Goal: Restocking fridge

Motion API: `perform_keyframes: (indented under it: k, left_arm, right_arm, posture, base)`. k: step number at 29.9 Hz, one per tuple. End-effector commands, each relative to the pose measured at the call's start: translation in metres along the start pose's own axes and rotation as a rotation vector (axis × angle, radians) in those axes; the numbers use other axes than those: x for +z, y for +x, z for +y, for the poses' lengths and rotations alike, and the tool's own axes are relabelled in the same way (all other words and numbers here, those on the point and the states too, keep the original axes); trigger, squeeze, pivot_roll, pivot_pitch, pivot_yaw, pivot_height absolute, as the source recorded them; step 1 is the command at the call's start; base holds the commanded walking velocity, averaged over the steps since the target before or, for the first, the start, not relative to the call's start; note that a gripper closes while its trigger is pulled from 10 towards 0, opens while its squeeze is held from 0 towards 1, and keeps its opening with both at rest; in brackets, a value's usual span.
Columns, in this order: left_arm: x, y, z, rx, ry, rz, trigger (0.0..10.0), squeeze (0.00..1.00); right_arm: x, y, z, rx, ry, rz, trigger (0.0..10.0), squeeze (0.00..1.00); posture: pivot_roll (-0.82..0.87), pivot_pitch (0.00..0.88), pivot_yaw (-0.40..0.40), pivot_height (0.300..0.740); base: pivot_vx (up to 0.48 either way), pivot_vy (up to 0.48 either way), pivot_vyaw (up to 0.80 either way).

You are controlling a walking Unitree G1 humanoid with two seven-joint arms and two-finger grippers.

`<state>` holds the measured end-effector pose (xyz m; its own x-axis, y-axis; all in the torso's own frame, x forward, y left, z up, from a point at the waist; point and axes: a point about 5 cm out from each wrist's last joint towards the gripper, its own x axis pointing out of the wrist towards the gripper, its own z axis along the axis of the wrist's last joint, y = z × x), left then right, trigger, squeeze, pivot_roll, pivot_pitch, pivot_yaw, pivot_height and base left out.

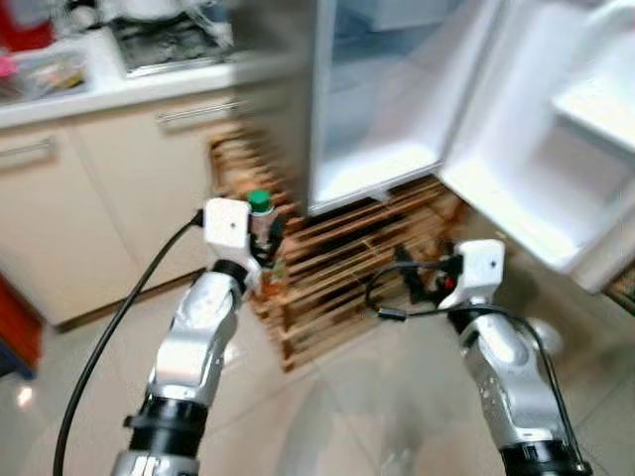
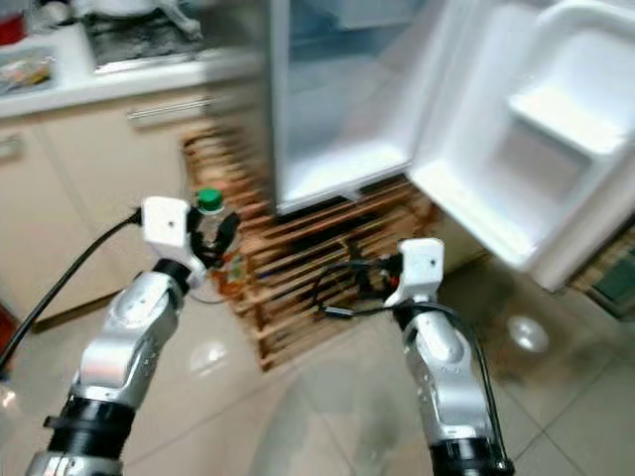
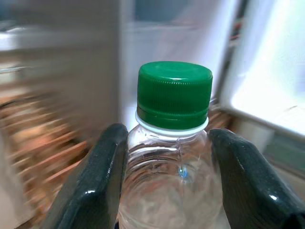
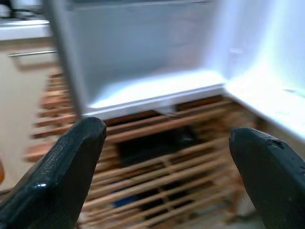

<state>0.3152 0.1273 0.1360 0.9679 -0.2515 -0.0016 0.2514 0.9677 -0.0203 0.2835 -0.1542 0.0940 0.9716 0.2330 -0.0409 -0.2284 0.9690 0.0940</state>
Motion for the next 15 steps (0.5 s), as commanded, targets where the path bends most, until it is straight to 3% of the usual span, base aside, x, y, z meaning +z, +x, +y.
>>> perform_keyframes:
  k: [1, 15]
  left_arm:
    - [-0.0026, -0.0025, 0.0106, 0.026, 0.002, -0.001, 10.0, 0.00]
    - [-0.0091, 0.0054, 0.0178, 0.038, 0.023, 0.021, 10.0, 0.00]
  right_arm:
    - [0.0004, 0.0001, 0.0050, 0.012, -0.008, -0.007, 10.0, 0.00]
    - [-0.0058, -0.0063, 0.0045, -0.001, -0.014, 0.006, 10.0, 0.00]
  posture:
    - [-0.13, 0.000, 0.007, 0.740]
    - [-0.14, 0.000, 0.024, 0.740]
  base:
    - [0.000, 0.435, -0.76]
    - [0.000, 0.480, -0.76]
